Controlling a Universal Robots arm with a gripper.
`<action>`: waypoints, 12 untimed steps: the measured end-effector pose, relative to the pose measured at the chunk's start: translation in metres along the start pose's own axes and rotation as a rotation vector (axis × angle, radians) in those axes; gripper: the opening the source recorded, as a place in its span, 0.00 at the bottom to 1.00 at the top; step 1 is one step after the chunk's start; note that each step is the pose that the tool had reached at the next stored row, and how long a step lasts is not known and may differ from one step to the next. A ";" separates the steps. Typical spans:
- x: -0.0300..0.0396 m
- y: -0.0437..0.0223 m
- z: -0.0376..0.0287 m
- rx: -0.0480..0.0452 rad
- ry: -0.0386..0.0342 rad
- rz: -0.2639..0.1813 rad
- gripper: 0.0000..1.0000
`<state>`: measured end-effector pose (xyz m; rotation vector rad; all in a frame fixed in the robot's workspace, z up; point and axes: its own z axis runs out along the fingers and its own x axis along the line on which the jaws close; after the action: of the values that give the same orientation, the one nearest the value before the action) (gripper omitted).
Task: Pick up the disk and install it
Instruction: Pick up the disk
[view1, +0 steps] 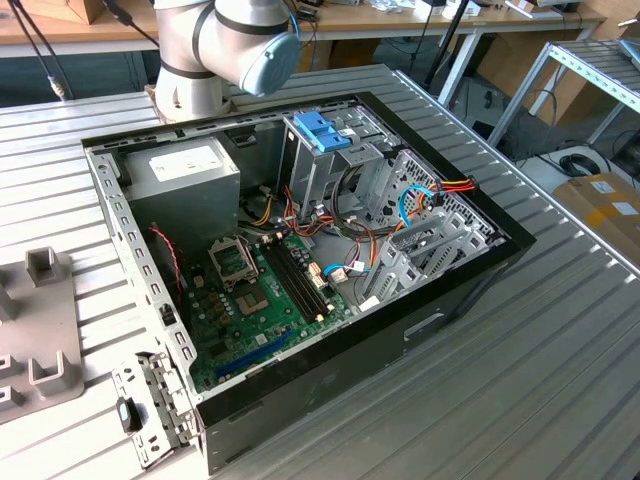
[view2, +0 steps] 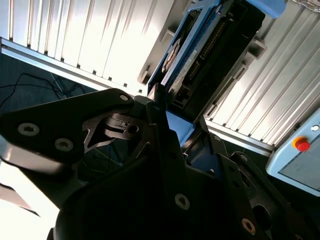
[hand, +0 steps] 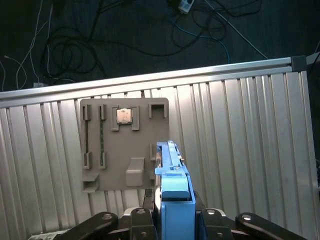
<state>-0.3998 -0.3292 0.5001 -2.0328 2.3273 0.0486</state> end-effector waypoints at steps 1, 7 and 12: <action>-0.0001 -0.0007 0.0000 0.0000 0.0000 0.000 0.37; -0.0007 -0.0048 0.0001 0.0000 0.0000 0.000 0.37; -0.0012 -0.0084 0.0001 -0.0001 0.0000 0.000 0.37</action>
<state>-0.3913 -0.3292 0.5001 -2.0329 2.3273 0.0487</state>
